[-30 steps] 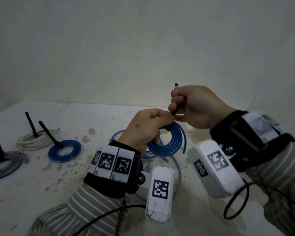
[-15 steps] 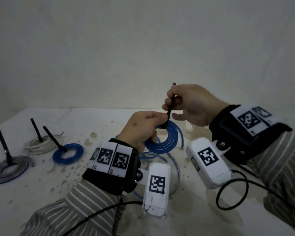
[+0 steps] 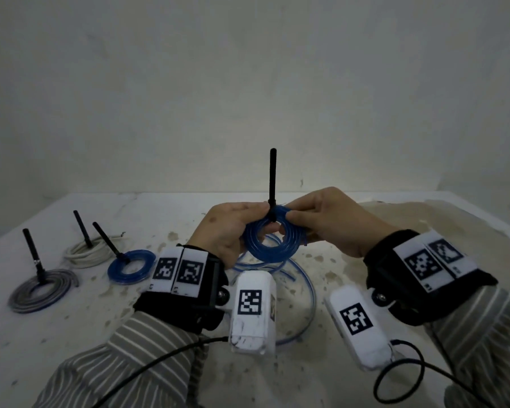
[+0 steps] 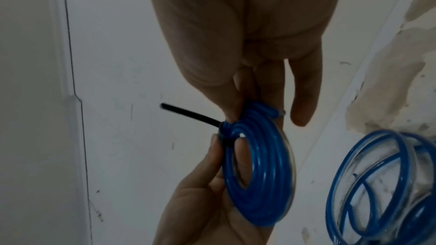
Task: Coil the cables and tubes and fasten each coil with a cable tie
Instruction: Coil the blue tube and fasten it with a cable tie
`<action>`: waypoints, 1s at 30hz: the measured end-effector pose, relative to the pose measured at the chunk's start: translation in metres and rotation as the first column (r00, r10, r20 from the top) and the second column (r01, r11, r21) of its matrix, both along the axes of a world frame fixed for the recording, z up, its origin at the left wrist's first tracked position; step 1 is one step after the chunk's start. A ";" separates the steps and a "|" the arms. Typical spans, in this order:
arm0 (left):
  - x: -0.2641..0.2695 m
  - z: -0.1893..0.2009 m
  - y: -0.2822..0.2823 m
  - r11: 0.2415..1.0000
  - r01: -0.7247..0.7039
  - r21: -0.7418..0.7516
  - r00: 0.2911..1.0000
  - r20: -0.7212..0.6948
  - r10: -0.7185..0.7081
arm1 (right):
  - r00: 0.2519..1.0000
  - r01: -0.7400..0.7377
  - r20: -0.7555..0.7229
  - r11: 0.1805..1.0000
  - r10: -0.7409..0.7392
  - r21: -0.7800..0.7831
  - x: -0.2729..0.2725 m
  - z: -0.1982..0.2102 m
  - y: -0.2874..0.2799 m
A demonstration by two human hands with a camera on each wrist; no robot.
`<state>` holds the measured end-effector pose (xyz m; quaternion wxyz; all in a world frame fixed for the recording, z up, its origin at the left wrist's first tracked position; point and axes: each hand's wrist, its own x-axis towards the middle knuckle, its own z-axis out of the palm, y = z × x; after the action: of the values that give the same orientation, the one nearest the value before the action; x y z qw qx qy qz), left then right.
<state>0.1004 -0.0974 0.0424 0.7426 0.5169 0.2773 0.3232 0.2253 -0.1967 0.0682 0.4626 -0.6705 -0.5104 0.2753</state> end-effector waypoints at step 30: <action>-0.234 -0.054 0.079 0.839 -0.414 0.352 0.392 -0.763 0.514 | 0.748 -0.139 0.519 0.862 0.413 -0.487 -0.004 -0.073 0.015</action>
<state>-0.1334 -0.0184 -0.0115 0.3693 0.5458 0.7113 0.2446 0.2215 -0.1822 -0.0045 0.0720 -0.7202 -0.6557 0.2149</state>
